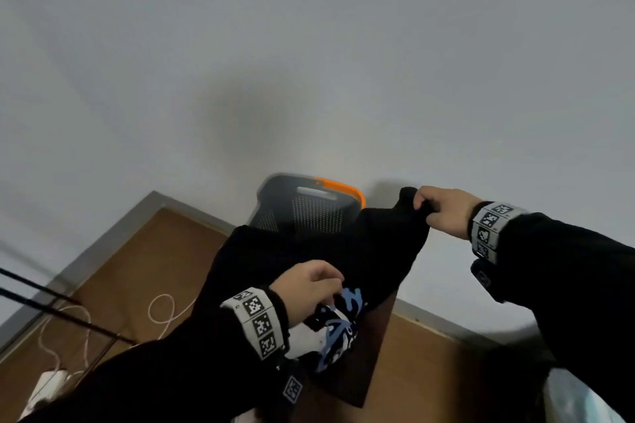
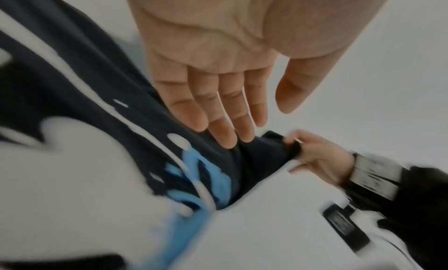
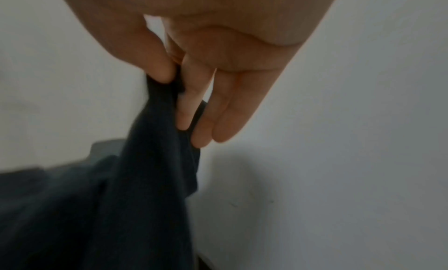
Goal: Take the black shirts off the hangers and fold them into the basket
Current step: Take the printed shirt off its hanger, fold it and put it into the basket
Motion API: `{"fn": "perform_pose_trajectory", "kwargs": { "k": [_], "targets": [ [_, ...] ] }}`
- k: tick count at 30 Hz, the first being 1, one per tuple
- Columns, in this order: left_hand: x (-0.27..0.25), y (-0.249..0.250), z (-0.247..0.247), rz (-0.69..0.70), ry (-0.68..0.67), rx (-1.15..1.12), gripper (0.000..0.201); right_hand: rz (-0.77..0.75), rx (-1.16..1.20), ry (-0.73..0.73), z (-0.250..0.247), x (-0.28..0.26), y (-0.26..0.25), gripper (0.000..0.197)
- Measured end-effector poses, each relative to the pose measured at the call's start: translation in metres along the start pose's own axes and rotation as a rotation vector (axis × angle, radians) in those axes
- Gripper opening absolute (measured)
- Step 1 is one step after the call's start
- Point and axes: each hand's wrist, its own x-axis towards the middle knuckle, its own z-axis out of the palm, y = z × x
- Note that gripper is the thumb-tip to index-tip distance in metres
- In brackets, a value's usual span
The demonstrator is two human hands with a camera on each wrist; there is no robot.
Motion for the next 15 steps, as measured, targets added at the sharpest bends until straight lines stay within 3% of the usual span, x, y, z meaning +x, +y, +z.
{"fn": "perform_pose_trajectory", "kwargs": {
  "k": [3,6,8,12,15],
  "targets": [
    [0.0,-0.037,-0.048,-0.121,0.199,-0.076,0.012,0.009,0.367,0.108,0.014,0.006,-0.006,0.003],
    [0.003,-0.056,-0.075,-0.155,0.32,-0.063,0.012,0.109,0.504,0.261,0.032,0.015,-0.001,0.018],
    [0.008,-0.058,-0.08,-0.13,0.3,-0.028,0.011,0.18,0.561,0.271,0.04,0.014,0.007,0.024],
    [0.021,-0.052,-0.063,-0.003,0.159,0.189,0.009,0.296,0.545,0.147,0.049,0.002,0.031,0.059],
    [0.029,-0.037,-0.034,0.096,0.012,0.431,0.023,0.373,0.455,0.12,0.051,-0.007,0.055,0.042]
  ]
}}
